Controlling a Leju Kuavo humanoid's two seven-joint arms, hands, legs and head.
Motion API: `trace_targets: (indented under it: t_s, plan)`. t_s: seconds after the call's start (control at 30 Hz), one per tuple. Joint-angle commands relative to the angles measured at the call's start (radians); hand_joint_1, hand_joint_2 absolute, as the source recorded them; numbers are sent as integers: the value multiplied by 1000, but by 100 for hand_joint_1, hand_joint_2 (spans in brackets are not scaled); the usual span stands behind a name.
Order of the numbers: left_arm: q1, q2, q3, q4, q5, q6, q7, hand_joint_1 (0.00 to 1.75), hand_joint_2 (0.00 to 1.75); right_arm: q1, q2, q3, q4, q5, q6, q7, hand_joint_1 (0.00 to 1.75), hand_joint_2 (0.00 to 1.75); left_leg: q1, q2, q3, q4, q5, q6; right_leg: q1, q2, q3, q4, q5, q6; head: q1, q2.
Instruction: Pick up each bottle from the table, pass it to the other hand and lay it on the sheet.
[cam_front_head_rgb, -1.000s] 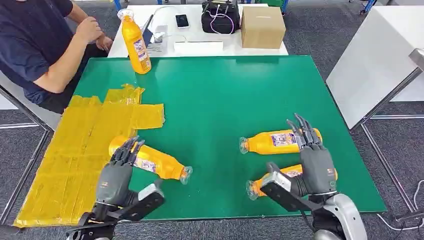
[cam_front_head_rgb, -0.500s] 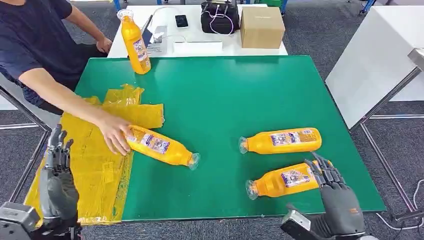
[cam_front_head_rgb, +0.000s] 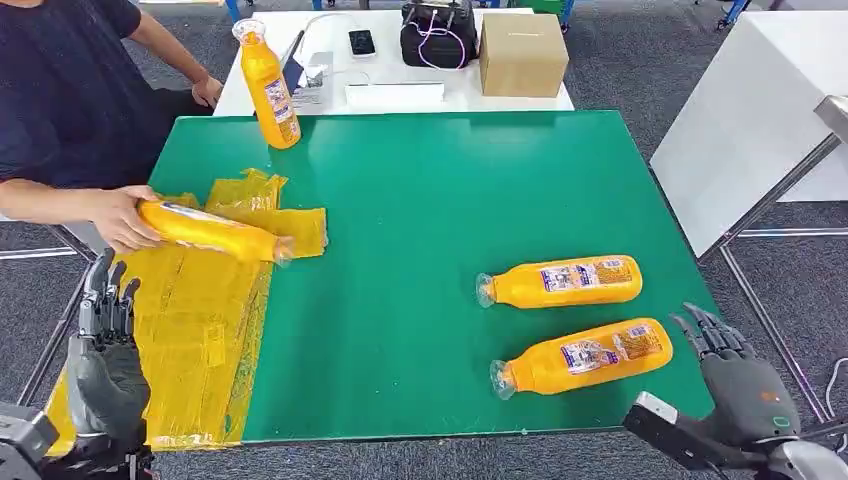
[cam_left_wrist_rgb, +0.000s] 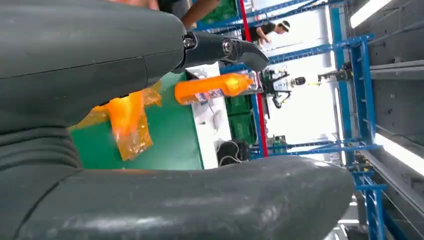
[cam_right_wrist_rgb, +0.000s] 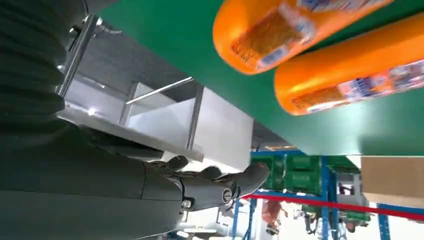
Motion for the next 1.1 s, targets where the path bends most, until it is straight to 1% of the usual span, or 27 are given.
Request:
trace_targets:
  t_s: [0.03,0.07,0.17,0.23,0.27,0.3,0.33,0.4,0.5,0.53,0.57,0.63,0.67,0.7,0.73,0.8,0.87,0.9,0.93,0.97,1.1]
  plan:
    - [-42,34,0,68,8,-5,8,0,0,-147,11,63,160,-1,35,-29,0,175,1,1,6,-2,-1,-1,1,1,7,-3,-1,0,0,0]
    - [-45,35,-2,68,8,-6,8,0,0,-172,13,83,168,-4,41,-33,0,175,1,2,4,-2,0,-1,1,2,4,-2,0,0,0,0]
    - [-46,34,0,63,10,-4,9,0,0,-211,12,126,183,-5,50,-36,0,175,1,5,6,-2,-1,-1,1,4,6,-3,0,0,0,0]
    - [-48,35,1,61,12,-1,9,0,0,-239,6,171,195,-5,62,-37,0,175,0,4,6,-2,-1,-1,1,3,6,-3,0,0,0,0]
    - [-50,34,2,62,16,1,11,0,0,-250,7,189,200,-10,67,-37,0,175,1,3,4,-1,0,-1,1,2,4,-2,0,0,0,0]
    - [-53,32,2,65,23,3,14,0,0,-266,9,214,212,-11,72,-36,0,175,1,3,6,-2,-1,-1,1,2,6,-3,0,0,0,0]
    - [-54,31,2,67,29,4,17,0,0,-277,13,229,221,-10,75,-36,0,175,0,2,3,-1,0,0,1,2,4,-2,0,0,0,0]
    - [-59,35,-4,73,31,3,18,0,0,-304,10,275,246,-7,85,-37,0,175,1,4,7,-2,-1,-1,1,4,7,-3,0,-1,0,0]
    - [-61,36,-7,74,31,3,18,0,0,-316,12,289,256,-6,88,-37,0,175,1,2,4,-1,0,-1,1,2,5,-2,0,0,0,0]
    - [-61,36,-7,74,31,3,18,0,0,-316,12,289,256,-6,88,-37,0,175,1,4,9,-3,-2,-1,1,3,10,-4,-1,-1,0,0]
    - [-60,37,-7,74,32,3,18,0,0,-320,10,294,262,-6,88,-37,0,175,0,1,5,-2,0,-1,0,1,5,-2,0,0,0,0]
    - [-61,37,-6,76,37,7,20,0,0,-338,4,322,279,-4,101,-38,0,175,0,2,7,-2,-1,-1,1,1,8,-3,-1,-1,0,0]
    - [-62,37,-3,77,41,10,21,0,0,-348,-1,335,288,-3,107,-37,0,175,0,1,5,-2,0,-1,0,2,5,-2,0,0,0,0]
    - [-63,39,-1,78,46,14,20,0,0,-360,-18,358,302,-4,122,-31,0,175,0,2,7,-2,-1,-1,1,2,7,-3,-1,0,0,0]
    - [-63,40,0,80,50,16,20,0,0,-365,-33,370,309,-12,129,-24,0,175,0,3,5,-2,-1,-1,1,3,6,-2,0,0,0,0]
    - [-63,41,1,81,50,16,20,0,0,-365,-36,369,311,-13,129,-24,0,175,0,2,4,-1,0,-1,0,2,4,-1,0,0,0,0]
    - [-63,41,2,82,51,16,20,0,0,-364,-39,366,314,-16,128,-25,0,175,0,1,7,-2,-1,-1,0,1,8,-2,-1,0,0,0]
    - [-64,41,2,82,55,17,20,0,0,-366,-49,372,314,-19,127,-25,0,175,0,0,3,-1,0,0,0,0,4,-2,0,0,0,0]
    - [-63,42,3,81,59,20,19,0,0,-369,-55,378,324,-10,124,-17,0,175,0,1,6,-1,-1,-1,0,1,7,-2,-1,0,0,0]
    - [-63,42,4,82,67,22,18,0,0,-371,-61,383,333,-3,124,-13,0,175,0,1,4,-1,0,0,0,1,4,-1,0,0,0,0]
    - [-69,51,1,86,75,24,17,0,0,-383,-70,382,384,4,120,-8,0,175,0,1,4,-2,0,-1,0,1,6,-2,0,0,0,0]
